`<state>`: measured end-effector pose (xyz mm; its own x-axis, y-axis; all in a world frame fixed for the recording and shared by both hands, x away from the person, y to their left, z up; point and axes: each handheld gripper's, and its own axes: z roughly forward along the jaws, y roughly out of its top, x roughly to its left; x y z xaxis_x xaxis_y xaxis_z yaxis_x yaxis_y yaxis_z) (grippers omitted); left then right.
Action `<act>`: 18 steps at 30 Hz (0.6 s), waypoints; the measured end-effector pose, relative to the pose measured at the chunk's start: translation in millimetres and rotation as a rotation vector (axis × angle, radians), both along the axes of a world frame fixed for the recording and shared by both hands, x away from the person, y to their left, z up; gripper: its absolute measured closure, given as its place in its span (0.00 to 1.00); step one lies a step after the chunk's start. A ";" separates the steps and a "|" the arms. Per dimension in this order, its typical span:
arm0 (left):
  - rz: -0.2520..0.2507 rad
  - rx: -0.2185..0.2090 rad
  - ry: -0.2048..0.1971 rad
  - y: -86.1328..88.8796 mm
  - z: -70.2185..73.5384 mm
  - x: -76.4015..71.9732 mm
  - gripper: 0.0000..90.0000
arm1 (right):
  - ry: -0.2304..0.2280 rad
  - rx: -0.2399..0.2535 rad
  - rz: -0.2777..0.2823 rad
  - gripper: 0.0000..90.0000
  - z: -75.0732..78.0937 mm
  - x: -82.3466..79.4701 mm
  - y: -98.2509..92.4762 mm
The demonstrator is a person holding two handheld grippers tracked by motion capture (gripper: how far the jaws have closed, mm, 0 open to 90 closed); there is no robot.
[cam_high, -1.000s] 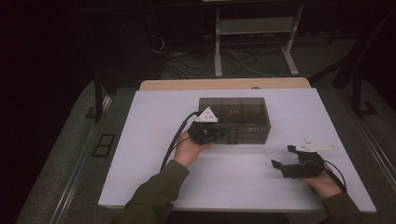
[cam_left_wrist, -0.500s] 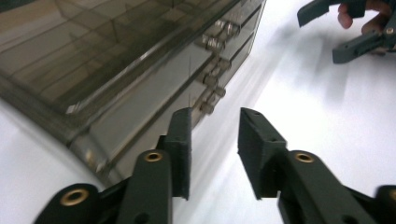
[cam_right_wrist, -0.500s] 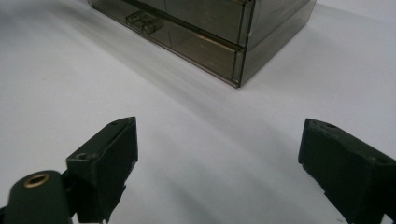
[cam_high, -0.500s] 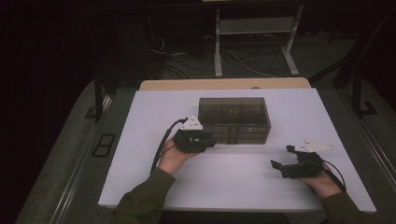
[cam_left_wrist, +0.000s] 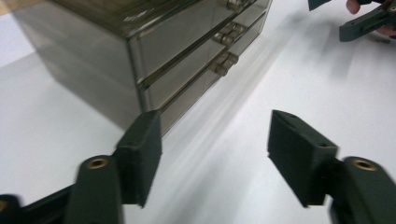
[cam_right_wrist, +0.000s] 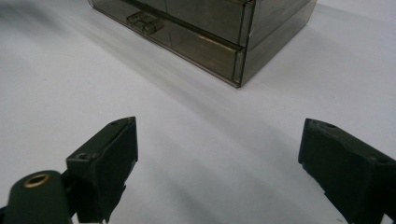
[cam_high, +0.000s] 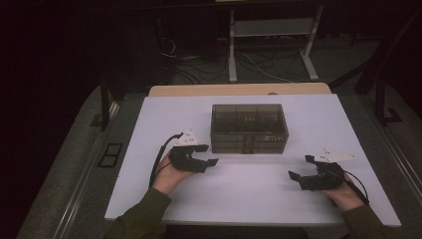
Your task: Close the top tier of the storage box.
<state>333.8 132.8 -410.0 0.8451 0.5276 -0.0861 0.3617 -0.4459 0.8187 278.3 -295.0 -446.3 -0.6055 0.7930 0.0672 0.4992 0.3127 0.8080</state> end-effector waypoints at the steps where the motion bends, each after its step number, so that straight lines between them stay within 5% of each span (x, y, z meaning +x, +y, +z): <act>1: 0.005 0.002 -0.002 3.5 -0.9 -0.7 0.30 | 0.002 0.000 0.000 0.13 0.1 -0.1 0.1; 18: 0.092 0.009 -0.030 47.5 -16.3 -15.6 0.00 | -0.002 -0.004 0.004 0.13 0.5 -1.5 0.1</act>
<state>318.3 180.3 -426.3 0.7950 0.6039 -0.0566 0.3771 -0.4190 0.8260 276.8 -294.9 -445.8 -0.6084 0.7911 0.0631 0.4968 0.3177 0.8077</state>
